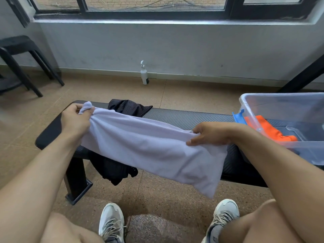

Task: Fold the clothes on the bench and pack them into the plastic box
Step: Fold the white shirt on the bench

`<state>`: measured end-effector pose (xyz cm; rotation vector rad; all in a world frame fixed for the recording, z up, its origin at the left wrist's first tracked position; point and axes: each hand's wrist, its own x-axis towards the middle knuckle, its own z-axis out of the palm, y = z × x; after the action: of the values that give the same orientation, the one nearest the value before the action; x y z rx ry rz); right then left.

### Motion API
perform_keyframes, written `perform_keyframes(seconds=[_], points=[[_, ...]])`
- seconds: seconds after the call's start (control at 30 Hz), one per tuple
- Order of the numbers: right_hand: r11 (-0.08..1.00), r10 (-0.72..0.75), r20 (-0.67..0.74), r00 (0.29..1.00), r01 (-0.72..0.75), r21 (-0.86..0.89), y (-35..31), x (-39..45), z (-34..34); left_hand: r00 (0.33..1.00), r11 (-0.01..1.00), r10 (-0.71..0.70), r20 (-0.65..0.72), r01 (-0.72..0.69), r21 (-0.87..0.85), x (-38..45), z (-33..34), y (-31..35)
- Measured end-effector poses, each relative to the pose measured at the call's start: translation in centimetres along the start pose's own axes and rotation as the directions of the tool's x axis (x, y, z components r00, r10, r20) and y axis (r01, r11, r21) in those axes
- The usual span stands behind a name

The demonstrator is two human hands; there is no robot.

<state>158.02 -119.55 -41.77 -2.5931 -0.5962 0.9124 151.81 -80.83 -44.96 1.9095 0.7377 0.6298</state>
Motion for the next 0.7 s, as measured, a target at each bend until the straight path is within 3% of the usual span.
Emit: perform_keyframes(seconds=[0.07,0.17,0.3,0.43,0.63,0.7], points=[[0.998,0.052,0.087,0.995,-0.048,-0.052,0.1,-0.1,-0.1,1.000,1.000,0.020,-0.018,-0.019,0.006,-0.2,0.2,0.4],[0.992,0.092,0.150,0.984,-0.104,0.074,0.0,-0.4,0.3,0.998,0.998,0.051,-0.032,-0.050,0.031,-0.7,0.6,1.1],[0.944,0.106,0.041,0.994,-0.113,0.311,-0.2,-0.6,0.4,0.996,0.992,0.085,-0.010,-0.083,0.099,-1.2,1.0,1.8],[0.866,0.099,0.022,0.995,-0.097,0.490,0.1,-1.5,0.0,0.991,0.977,0.118,0.056,-0.126,0.170,-3.2,2.3,3.7],[0.827,0.053,-0.129,0.990,0.029,0.562,-3.2,-2.2,0.0,0.957,0.921,0.249,0.150,-0.282,0.270,-6.5,3.4,6.7],[0.757,0.024,-0.103,0.994,0.049,0.651,-4.1,-2.5,0.3,0.941,0.908,0.293,0.171,-0.330,0.258,-7.7,3.7,7.2]])
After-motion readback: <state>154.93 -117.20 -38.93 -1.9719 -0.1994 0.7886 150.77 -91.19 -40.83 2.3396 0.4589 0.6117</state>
